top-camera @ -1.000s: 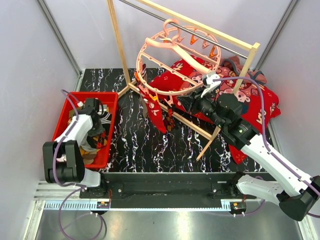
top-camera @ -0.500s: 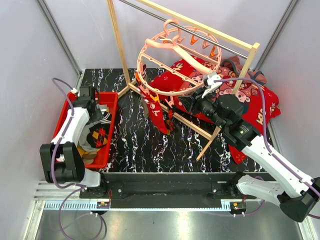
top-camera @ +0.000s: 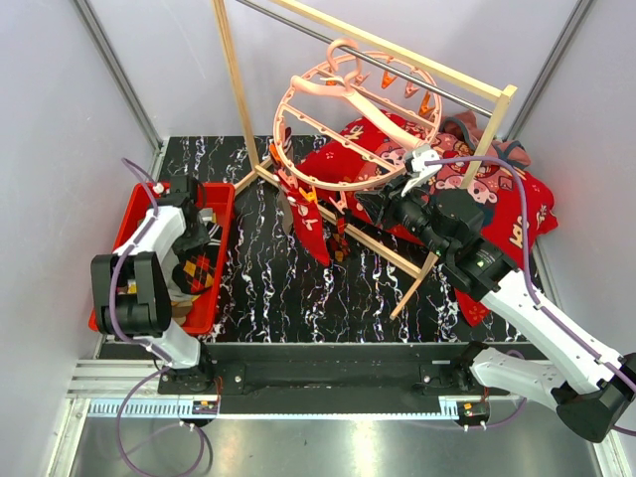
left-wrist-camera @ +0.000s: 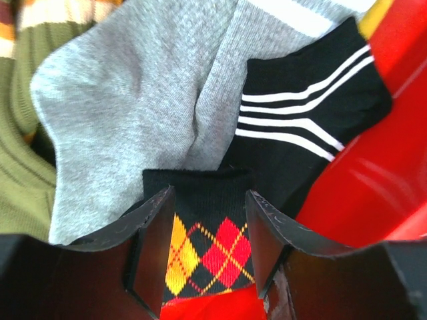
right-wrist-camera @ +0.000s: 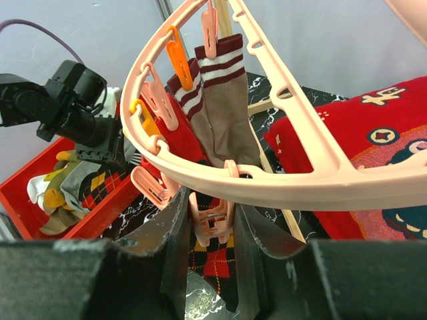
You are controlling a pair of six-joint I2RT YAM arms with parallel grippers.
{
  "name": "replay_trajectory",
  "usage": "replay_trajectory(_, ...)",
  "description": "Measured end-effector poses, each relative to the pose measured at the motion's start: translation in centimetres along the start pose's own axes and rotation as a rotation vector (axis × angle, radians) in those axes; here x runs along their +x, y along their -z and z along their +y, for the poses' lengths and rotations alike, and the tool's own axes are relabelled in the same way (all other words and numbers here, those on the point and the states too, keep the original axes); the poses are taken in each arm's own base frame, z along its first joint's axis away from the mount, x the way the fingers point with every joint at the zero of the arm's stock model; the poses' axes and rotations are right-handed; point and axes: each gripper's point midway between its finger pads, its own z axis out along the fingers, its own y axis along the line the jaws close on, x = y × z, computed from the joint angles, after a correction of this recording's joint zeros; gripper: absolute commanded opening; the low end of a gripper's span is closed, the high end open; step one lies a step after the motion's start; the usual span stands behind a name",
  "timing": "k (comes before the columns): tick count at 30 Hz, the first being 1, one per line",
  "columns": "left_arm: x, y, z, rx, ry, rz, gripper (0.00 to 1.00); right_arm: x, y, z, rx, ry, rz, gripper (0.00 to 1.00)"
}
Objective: Clip the socks to the hanger
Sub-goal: Pick up the sock from the bin.
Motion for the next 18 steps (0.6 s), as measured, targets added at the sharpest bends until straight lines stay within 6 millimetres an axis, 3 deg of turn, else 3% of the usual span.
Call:
replay_trajectory(5, 0.6, -1.3, -0.1, -0.020, -0.013, 0.034, 0.31, 0.1, 0.0, 0.0, 0.001, 0.000, 0.001, 0.00)
replay_trajectory(8, 0.9, -1.8, 0.0, -0.027, -0.018, 0.047, 0.14, 0.1, 0.0, 0.0, 0.000, 0.000, 0.000, 0.01)
replay_trajectory(13, 0.5, -1.3, 0.2, -0.032, -0.018, 0.029, 0.12, 0.1, 0.1, 0.0, 0.001, 0.000, -0.001, 0.00)
replay_trajectory(18, -0.8, 1.0, 0.9, -0.032, -0.001, -0.045, 0.12, -0.1, 0.2, 0.0, -0.001, -0.001, -0.007, 0.00)
